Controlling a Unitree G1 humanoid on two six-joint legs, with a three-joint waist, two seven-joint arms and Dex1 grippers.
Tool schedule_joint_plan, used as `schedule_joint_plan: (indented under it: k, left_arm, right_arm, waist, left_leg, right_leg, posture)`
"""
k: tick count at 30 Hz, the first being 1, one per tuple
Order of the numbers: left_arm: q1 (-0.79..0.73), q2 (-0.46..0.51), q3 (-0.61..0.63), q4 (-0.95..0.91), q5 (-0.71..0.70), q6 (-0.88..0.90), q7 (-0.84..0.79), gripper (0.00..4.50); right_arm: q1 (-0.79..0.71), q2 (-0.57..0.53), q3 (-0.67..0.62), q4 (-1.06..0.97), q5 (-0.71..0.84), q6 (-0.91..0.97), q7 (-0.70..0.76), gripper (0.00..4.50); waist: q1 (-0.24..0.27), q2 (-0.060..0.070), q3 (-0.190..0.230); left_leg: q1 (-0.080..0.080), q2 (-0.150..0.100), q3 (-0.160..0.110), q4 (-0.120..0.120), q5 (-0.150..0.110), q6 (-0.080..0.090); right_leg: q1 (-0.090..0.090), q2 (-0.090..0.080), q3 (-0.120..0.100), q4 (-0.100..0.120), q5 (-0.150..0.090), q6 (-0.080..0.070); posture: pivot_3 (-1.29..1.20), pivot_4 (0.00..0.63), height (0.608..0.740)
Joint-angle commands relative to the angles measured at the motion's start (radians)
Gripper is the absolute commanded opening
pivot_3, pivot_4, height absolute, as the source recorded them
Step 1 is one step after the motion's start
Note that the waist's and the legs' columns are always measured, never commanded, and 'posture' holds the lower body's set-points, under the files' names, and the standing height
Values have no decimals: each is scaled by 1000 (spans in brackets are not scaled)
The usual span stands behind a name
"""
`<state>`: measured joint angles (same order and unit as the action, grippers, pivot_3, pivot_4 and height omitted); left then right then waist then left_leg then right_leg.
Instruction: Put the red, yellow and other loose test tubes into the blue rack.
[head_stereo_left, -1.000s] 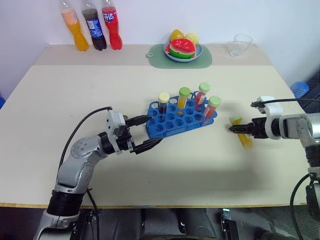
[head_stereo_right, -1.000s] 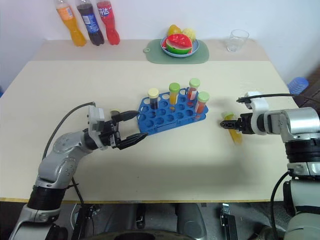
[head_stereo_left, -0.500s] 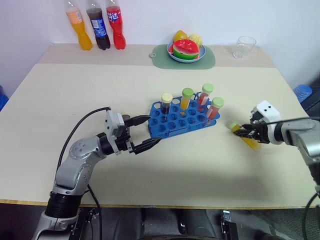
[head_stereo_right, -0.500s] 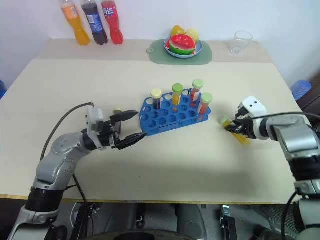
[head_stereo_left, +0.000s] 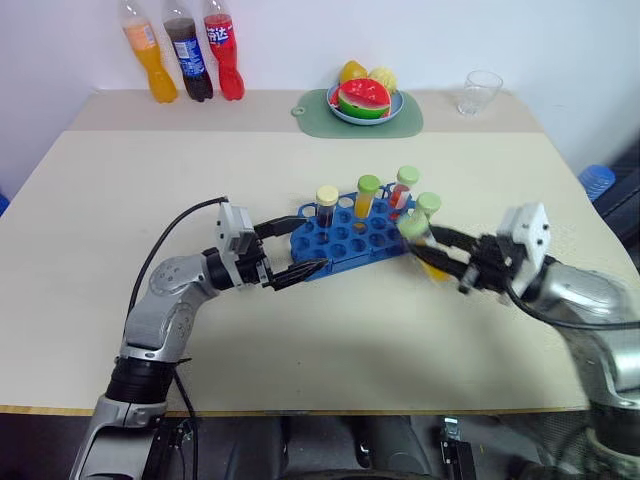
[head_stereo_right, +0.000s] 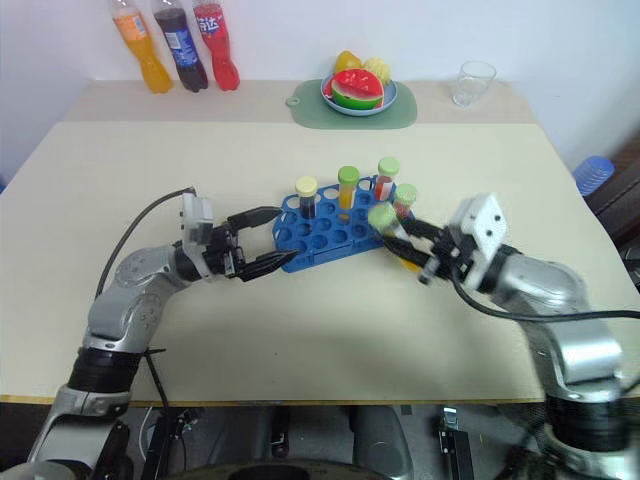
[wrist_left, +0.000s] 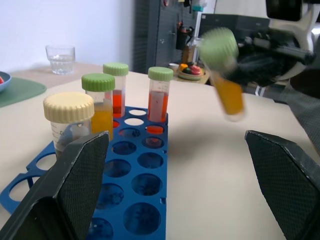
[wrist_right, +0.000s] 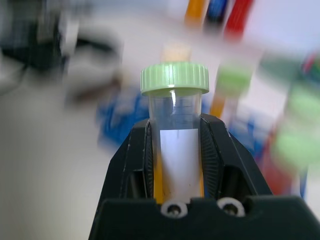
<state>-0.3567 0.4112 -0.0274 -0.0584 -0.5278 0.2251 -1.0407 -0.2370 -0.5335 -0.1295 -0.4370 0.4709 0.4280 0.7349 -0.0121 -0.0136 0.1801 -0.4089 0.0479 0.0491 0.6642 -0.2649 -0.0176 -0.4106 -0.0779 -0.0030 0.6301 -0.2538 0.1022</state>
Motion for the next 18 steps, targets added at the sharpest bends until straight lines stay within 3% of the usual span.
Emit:
schedule_joint_plan:
  k: [1, 5, 18]
  left_arm:
    - [-1, 15, 11, 0, 3, -20, -21, 4500]
    - [-3, 28, 20, 4, 2, -16, -29, 4500]
    - [27, 63, 48, -59, -15, 15, 1, 4500]
  right_arm:
    - [-76, 136, 50, 50, -58, -109, -121, 808]
    - [-133, 257, 84, 186, -145, -267, -188, 808]
    - [-106, 347, 126, 444, -226, -508, -207, 808]
  waist:
    - [1, 0, 0]
    - [3, 0, 0]
    - [-3, 0, 0]
  left_leg:
    - [0, 0, 0, 0, 0, 0]
    - [-1, 0, 0, 0, 0, 0]
    - [0, 0, 1, 0, 0, 0]
  right_leg:
    - [0, 0, 0, 0, 0, 1]
    - [0, 0, 0, 0, 1, 2]
    - [0, -1, 0, 1, 1, 2]
  posture:
    - [0, 150, 740]
    - [0, 150, 740]
    - [0, 150, 740]
